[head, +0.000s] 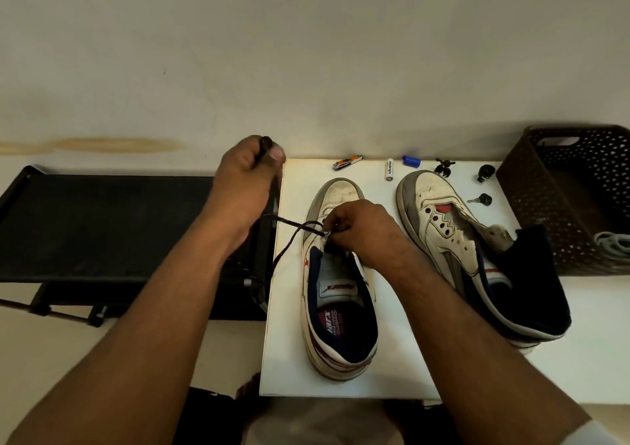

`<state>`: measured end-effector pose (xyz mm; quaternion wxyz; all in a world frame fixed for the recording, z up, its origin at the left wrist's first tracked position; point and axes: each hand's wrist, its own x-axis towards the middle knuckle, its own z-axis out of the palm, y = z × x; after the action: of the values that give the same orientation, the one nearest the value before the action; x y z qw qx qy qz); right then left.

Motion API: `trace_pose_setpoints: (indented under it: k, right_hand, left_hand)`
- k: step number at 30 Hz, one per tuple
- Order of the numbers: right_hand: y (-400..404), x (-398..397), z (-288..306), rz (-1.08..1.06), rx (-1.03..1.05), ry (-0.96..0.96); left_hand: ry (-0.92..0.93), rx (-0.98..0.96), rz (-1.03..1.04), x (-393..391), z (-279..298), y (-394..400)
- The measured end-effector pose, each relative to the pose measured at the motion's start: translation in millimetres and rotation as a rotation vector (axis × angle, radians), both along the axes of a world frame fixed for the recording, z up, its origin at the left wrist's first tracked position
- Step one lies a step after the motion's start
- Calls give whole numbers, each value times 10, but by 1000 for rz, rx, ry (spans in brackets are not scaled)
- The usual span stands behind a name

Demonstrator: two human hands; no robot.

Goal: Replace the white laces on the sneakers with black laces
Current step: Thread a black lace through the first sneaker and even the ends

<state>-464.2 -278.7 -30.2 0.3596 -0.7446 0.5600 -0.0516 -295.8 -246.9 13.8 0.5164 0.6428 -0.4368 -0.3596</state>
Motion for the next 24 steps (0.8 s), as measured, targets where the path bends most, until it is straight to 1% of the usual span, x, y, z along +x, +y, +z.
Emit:
trace_pose_setpoints:
  k: [1, 2, 4, 5, 7, 8, 9, 10, 11, 13, 14, 16, 17, 18, 19, 20, 22, 23, 24]
  right_hand:
    - [1, 2, 0, -1, -1, -1]
    - [0, 8, -3, -4, -3, -2]
    - [2, 18, -4, 0, -11, 11]
    - [3, 21, -2, 6, -16, 25]
    - [3, 23, 4, 9, -21, 41]
    - [4, 23, 6, 9, -22, 39]
    - [5, 16, 11, 10, -22, 33]
    - [6, 7, 13, 9, -15, 24]
    - [7, -5, 15, 6, -5, 13]
    - [8, -16, 18, 4, 11, -1]
    - [8, -18, 21, 10, 4, 4]
    - [14, -16, 33, 28, -34, 42]
    - [20, -22, 36, 34, -52, 58]
    - [25, -25, 38, 39, -63, 67]
    - [28, -32, 39, 43, -73, 70]
    - [31, -41, 36, 52, -87, 74]
    - [30, -50, 30, 80, -156, 115]
    - [32, -59, 35, 96, -204, 152]
    - [37, -65, 46, 108, -246, 189]
  left_hand:
    - [-32, 30, -19, 14, -13, 18]
    - [-150, 102, -82, 2, -51, 43]
    - [-468, 301, -288, -64, -200, 101]
    - [-587, 399, -387, -104, -262, 117]
    - [-677, 511, -495, -154, -278, 122]
    - [-693, 505, -512, -155, -243, 107]
    - [-683, 452, -497, -143, -208, 89]
    - [-626, 360, -432, -125, -170, 77]
    - [-501, 237, -318, -116, -134, 73]
    - [-66, 4, -72, -86, -66, 74]
    - [154, -67, -4, -92, -49, 79]
    - [501, -117, 33, -146, -88, 74]
    - [615, -96, 38, -197, -110, 62]
    - [653, -51, 48, -241, -128, 47]
    - [573, 9, 52, -270, -156, 19]
    - [367, 70, 32, -288, -190, 4]
    - [-128, 175, -57, -284, -299, 1]
    - [-293, 234, -129, -286, -332, 10]
    - [-380, 295, -218, -287, -349, 24]
